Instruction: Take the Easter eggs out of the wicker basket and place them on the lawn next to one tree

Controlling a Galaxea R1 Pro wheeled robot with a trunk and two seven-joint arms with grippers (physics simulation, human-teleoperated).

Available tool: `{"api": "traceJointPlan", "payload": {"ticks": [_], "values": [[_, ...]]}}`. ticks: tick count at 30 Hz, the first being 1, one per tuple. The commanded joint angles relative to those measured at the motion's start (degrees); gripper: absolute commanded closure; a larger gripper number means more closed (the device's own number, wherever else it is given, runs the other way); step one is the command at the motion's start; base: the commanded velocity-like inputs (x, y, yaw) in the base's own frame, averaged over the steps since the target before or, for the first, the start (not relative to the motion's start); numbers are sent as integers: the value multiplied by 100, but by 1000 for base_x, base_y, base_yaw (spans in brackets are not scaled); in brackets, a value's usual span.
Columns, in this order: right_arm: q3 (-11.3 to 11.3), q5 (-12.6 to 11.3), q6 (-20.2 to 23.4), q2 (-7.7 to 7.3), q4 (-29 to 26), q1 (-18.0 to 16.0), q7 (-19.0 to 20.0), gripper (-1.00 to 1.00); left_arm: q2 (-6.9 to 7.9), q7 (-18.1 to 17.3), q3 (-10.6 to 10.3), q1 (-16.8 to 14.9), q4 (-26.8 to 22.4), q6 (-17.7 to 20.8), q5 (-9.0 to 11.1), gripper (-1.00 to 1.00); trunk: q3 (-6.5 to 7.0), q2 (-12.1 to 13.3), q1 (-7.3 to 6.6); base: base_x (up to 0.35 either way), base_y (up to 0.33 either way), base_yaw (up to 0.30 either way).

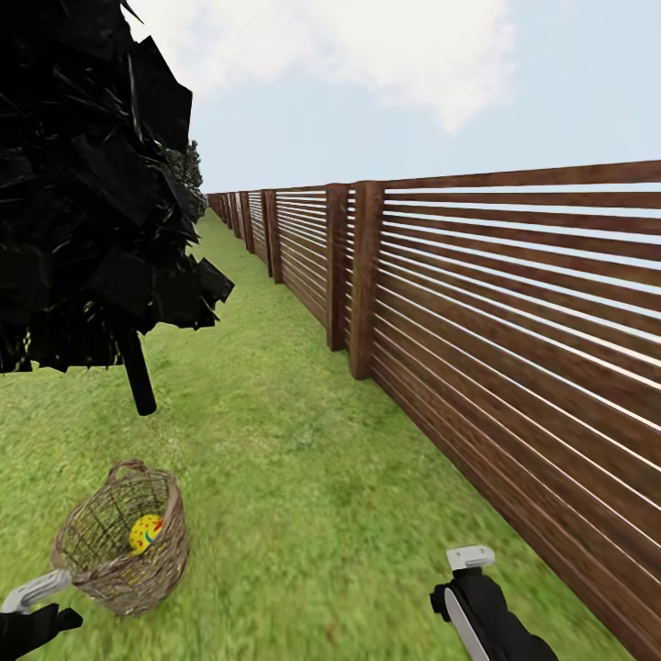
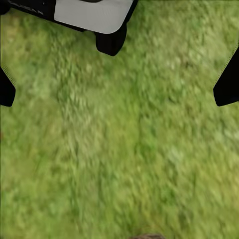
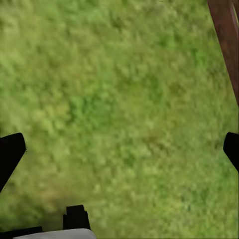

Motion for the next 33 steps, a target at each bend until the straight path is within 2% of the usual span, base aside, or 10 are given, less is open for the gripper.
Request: {"api": "traceJointPlan", "payload": {"ticks": [1,11,23,26,28,32,33], "values": [[18,-60,17,-7,-5,-3,-58,-100,1,17,9,-3,-2,45,54,-100,-6,-3,3,319,121,0],[19,-60,17,-7,-5,-3,-58,-100,13,17,11,-3,-15,45,54,-100,-6,-3,3,276,88,0],[17,-60,9,-20,-12,-3,-53,-100,-11,17,46,-3,-107,25,90,-100,-6,-3,3,17,2,0],[17,-60,11,-18,-10,-1,-54,-100,-37,17,13,-3,-58,-313,70,-100,-6,-3,3,0,0,0],[17,-60,12,-22,-9,-4,-54,-100,-115,17,-10,-3,2,-754,65,-100,-6,-3,3,0,0,0],[17,-64,9,-17,-5,-5,-50,-100,-558,9,-30,-3,59,-1147,18,-100,-6,-3,3,0,0,0],[17,-62,9,-16,-5,-3,-50,-100,-609,0,-28,-3,62,-1282,-11,-100,-6,-3,3,0,0,0]]}}
